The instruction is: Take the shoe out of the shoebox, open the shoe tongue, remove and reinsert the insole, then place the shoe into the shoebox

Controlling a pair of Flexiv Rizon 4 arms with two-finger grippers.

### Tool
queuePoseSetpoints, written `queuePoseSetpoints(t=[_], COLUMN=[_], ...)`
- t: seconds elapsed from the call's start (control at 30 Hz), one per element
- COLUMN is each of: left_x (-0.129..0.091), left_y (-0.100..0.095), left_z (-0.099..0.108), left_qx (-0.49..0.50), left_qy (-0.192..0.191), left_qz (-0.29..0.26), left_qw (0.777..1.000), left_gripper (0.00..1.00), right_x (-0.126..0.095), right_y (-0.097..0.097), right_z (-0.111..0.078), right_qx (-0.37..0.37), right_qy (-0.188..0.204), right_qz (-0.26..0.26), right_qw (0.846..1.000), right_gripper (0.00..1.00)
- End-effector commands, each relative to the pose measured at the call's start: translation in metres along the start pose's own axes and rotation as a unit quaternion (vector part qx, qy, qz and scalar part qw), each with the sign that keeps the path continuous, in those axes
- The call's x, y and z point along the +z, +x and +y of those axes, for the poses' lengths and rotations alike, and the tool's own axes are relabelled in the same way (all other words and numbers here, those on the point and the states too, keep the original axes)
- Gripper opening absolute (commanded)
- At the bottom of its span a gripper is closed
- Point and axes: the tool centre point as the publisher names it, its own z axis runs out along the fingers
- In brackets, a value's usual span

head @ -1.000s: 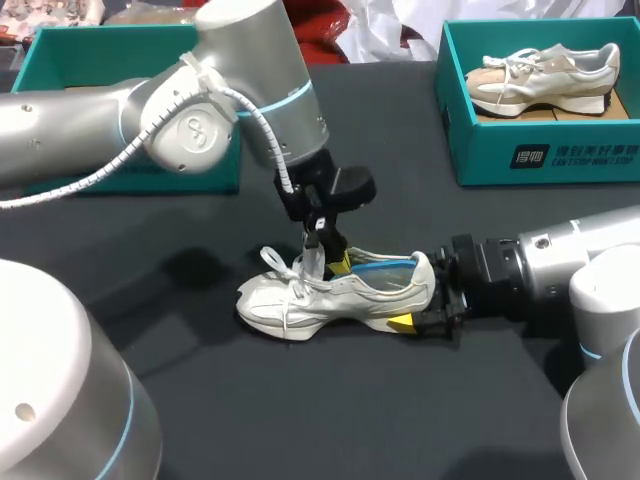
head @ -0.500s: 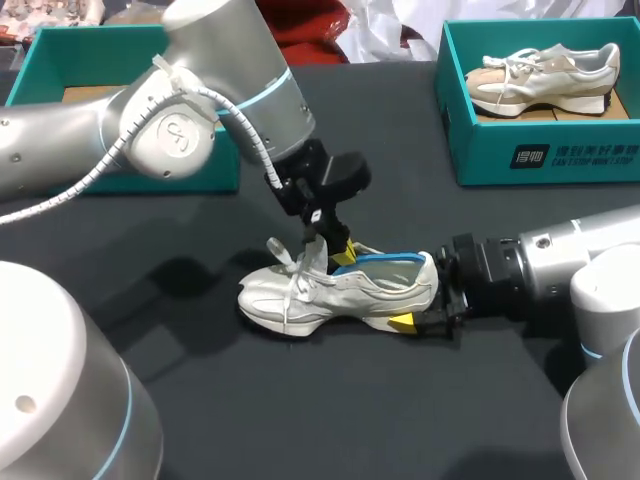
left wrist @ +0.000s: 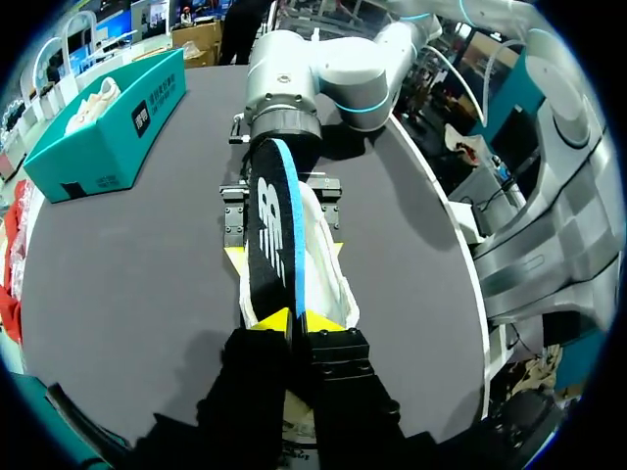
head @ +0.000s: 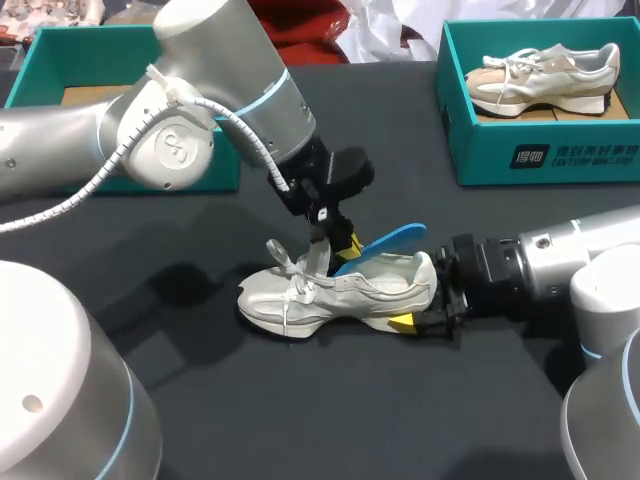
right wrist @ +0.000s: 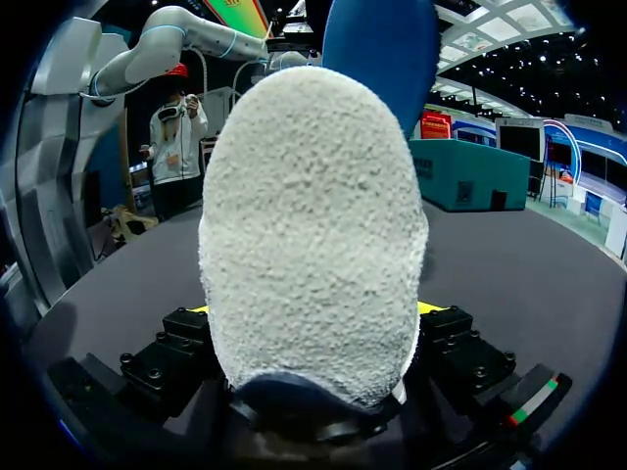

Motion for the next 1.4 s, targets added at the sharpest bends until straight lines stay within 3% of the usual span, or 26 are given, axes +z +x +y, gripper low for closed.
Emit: queuePoseSetpoints(t=[0.03,0.17,0.53,0.8,1.27,1.4], left_x=[0.004,0.0,0.0,0.009,0.033,0.038], left_y=[0.007,0.015,0.035,0.033,0.016,0.009], left_z=[-0.013,-0.015,-0.017,-0.023,-0.033,-0.035], left_qx=[-0.001,-0.006,-0.014,-0.011,-0.009,-0.014], left_qy=[-0.011,-0.001,0.027,0.033,0.021,0.016], left_qz=[-0.02,-0.046,-0.099,-0.114,-0.145,-0.147], left_qw=[1.0,0.999,0.995,0.993,0.989,0.989], left_gripper=[0.33,0.47,0.49,0.56,0.56,0.51], right_x=[0.002,0.002,0.002,0.002,0.002,0.002], right_y=[0.001,0.001,0.001,0.001,0.001,0.001], right_z=[-0.001,-0.001,-0.001,-0.001,-0.001,-0.001], right_qx=[0.0,0.0,0.0,0.0,0.0,0.0], right_qy=[0.002,0.002,0.002,0.002,0.002,0.002], right_qz=[0.0,0.0,0.0,0.0,0.0,0.0], right_qw=[1.0,1.0,1.0,1.0,1.0,1.0], right_gripper=[0.0,0.0,0.0,0.0,0.0,0.0])
